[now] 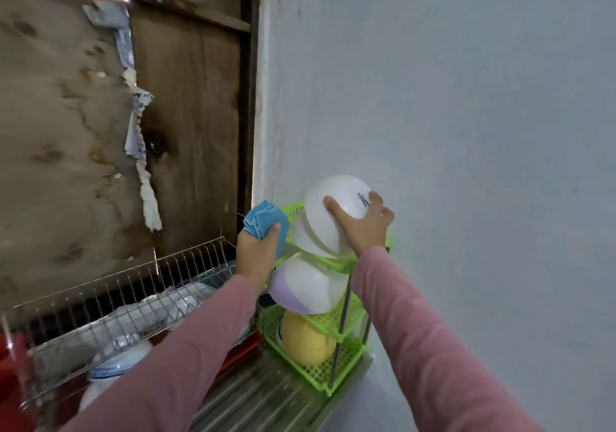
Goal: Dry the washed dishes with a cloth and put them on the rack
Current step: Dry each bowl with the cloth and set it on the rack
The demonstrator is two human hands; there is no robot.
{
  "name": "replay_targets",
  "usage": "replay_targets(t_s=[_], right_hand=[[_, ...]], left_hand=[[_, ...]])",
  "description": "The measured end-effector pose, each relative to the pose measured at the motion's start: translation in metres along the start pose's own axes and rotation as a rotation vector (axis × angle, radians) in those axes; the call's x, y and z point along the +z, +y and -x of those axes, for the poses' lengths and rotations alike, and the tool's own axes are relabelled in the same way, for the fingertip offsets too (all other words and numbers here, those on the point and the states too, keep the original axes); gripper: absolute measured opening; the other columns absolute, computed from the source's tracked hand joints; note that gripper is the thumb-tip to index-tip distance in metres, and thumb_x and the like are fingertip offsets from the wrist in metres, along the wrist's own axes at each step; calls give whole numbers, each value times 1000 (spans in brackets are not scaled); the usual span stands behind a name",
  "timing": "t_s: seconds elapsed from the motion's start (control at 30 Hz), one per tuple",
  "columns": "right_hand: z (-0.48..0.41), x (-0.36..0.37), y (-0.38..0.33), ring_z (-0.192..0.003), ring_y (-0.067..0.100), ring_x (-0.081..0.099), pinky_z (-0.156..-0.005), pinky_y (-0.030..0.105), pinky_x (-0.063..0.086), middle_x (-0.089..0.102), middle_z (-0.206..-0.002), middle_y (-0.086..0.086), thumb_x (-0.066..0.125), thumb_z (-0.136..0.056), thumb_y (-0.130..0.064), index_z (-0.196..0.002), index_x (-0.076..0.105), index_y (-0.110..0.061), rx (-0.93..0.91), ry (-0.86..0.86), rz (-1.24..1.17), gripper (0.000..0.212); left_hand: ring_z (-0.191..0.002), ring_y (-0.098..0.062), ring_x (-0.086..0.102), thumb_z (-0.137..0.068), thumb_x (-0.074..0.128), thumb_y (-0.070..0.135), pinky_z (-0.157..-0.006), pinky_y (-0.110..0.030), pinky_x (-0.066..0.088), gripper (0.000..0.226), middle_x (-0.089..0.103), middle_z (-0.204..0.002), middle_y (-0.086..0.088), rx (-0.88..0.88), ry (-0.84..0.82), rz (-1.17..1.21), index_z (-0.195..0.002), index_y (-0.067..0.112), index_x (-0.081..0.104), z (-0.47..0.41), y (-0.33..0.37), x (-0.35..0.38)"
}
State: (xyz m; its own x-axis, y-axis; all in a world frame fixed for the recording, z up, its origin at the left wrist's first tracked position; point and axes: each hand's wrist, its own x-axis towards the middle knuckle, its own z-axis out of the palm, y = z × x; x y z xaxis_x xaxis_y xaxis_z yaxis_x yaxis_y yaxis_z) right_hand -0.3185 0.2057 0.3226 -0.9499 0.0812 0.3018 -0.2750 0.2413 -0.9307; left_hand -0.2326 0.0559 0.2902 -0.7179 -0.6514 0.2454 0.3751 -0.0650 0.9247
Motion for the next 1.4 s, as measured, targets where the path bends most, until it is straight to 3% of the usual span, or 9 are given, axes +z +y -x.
replay_targets(t_s=[0.2,0.37,0.47,0.73,0.93,1.03,1.1,1.23,1.4], right_hand=[[-23,16,17,-121,40,49,-102,44,42,28,-132,9,76,-59,-75,-133,33,-13,26,-47,257,106],[-35,13,8,-138,37,30,-112,54,24,37,-143,12,48,-74,-86,-139,36,-16,-18,-44,517,97],[-25,14,-1,-145,35,19,-116,55,18,32,-152,14,44,-89,-72,-144,37,-14,-166,-1,439,80],[44,44,-6,-111,29,53,-97,39,44,56,-117,14,50,-88,-36,-120,56,-2,-617,-82,42,47],[113,62,10,-103,11,50,-88,19,36,55,-116,1,56,-98,-22,-124,53,-11,-433,-447,-73,28],[163,72,15,-88,-3,57,-74,8,41,62,-101,-3,53,-100,-20,-105,59,-18,-241,-653,-171,8],[202,83,20,-78,-9,55,-70,5,40,61,-90,-9,51,-101,-19,-93,59,-19,-132,-758,-204,11],[283,106,23,-82,6,56,-69,13,43,61,-87,-8,51,-100,-19,-90,61,-16,-23,-905,-217,15],[401,129,39,-96,20,64,-86,34,50,68,-96,0,55,-96,-33,-86,64,-25,103,-1076,-170,16]], left_hand=[[-99,-22,63,-93,65,9,-91,-38,52,20,66,-100,1,-16,40,-71,-108,21,60,-5,-15,14],[-97,-22,63,-94,64,9,-90,-37,52,19,65,-96,5,-31,59,-59,-105,23,59,-3,-19,19],[-100,-23,63,-94,64,9,-92,-37,52,18,66,-98,3,-29,105,-49,-106,22,59,3,-22,15],[-101,-22,65,-94,64,12,-93,-38,53,18,68,-102,2,-44,217,-48,-102,28,60,29,-24,-27],[-98,-13,65,-94,63,11,-87,-27,54,21,68,-106,3,-47,245,-110,-104,29,60,70,-15,-89],[-98,-11,65,-94,63,10,-84,-24,54,23,68,-110,1,-81,245,-129,-109,26,59,105,-7,-126],[-105,-16,64,-94,64,14,-92,-31,54,29,66,-117,0,-122,255,-193,-118,25,55,133,-4,-155],[-106,-18,66,-93,65,12,-93,-33,54,30,68,-117,-1,-134,349,-222,-115,31,57,196,2,-223],[-84,-6,68,-92,67,13,-72,-18,54,21,71,-98,3,-165,597,-314,-112,19,64,285,16,-314]])
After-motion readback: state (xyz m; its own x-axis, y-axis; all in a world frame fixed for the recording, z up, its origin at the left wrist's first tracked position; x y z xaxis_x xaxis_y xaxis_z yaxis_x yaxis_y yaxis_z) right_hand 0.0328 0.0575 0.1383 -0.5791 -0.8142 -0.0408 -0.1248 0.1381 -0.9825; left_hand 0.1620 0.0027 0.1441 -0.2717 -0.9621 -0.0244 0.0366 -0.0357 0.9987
